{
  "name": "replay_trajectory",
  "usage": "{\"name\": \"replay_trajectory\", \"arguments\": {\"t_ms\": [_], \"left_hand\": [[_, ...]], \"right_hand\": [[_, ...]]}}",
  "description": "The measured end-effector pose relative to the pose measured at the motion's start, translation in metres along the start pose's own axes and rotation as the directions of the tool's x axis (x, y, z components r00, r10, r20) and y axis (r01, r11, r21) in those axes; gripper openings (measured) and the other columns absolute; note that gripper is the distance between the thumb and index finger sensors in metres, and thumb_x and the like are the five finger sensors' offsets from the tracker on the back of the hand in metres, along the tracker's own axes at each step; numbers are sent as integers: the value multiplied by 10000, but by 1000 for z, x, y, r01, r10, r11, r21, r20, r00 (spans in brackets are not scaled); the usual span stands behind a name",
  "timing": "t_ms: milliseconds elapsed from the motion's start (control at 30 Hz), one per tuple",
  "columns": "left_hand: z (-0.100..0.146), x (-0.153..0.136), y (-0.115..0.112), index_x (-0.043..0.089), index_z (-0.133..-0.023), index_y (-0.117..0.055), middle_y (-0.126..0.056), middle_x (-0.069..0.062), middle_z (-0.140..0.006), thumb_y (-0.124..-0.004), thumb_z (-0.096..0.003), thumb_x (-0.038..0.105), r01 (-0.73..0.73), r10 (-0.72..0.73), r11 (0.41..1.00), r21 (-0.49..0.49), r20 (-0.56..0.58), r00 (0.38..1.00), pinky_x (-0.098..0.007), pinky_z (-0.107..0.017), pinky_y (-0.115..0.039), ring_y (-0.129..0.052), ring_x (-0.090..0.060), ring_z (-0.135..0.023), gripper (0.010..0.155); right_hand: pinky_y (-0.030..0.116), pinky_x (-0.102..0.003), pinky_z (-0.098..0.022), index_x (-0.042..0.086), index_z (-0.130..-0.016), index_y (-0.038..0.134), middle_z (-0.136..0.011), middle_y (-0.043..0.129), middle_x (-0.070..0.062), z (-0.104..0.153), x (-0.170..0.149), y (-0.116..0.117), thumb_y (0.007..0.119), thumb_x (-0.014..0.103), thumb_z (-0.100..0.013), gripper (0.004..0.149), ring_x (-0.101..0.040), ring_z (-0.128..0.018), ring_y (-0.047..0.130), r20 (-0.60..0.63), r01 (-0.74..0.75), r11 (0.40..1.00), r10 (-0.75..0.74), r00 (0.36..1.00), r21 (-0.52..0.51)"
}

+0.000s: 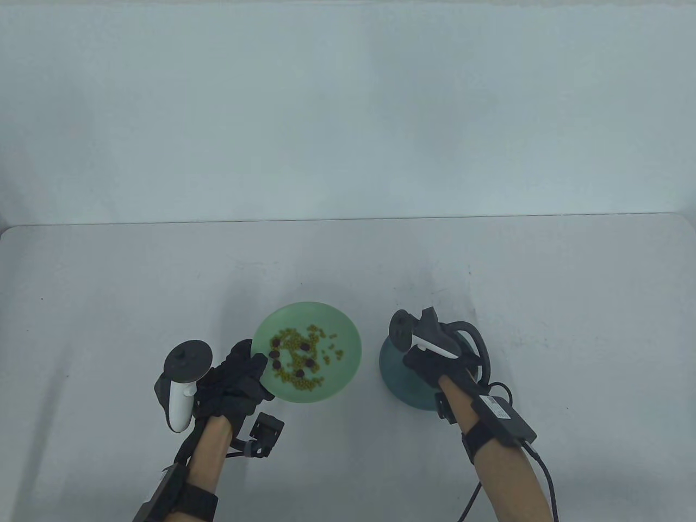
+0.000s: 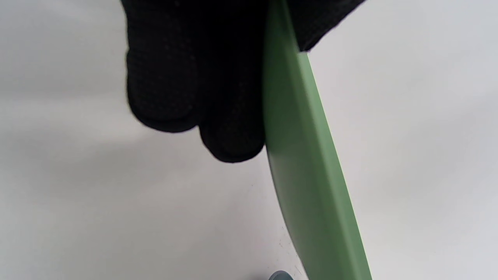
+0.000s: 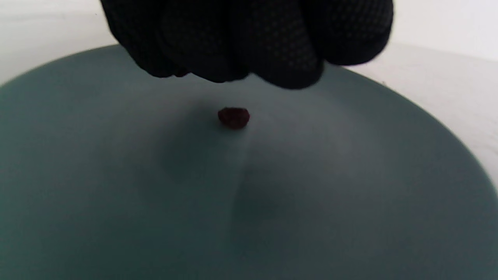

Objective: Pick cranberries with hand pinch into plate

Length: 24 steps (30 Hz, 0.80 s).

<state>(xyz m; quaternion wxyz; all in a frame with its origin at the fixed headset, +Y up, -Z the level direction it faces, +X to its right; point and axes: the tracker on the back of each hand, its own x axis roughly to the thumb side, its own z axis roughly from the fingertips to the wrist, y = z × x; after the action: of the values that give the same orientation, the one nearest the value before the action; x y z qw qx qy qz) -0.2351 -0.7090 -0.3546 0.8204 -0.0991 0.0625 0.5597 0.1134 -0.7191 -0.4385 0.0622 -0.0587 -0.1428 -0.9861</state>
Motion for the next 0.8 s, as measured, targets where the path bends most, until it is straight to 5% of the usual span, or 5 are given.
{"name": "replay_trajectory", "arguments": {"t_ms": [433, 800], "left_hand": [[-1, 0, 0, -24, -1068, -475, -826, -159, -842, -676, -587, 232, 5, -5, 1000, 0, -6, 1000, -342, -443, -952, -1101, -184, -524, 580], [-1, 0, -1, -24, -1068, -475, -826, -161, -842, -675, -587, 233, 7, -7, 1000, -3, -7, 1000, -341, -442, -952, -1101, -184, -524, 581]], "right_hand": [[868, -327, -378, 173, -902, 824, -480, 927, 119, 5, -8, -17, 784, 481, -502, 506, -73, -376, 959, -6, 5, 1000, -5, 1000, -12], [868, -325, -378, 181, -921, 809, -506, 931, 114, 41, 14, -92, 772, 491, -512, 515, -76, -388, 965, 68, -67, 985, 79, 995, -161]]}}
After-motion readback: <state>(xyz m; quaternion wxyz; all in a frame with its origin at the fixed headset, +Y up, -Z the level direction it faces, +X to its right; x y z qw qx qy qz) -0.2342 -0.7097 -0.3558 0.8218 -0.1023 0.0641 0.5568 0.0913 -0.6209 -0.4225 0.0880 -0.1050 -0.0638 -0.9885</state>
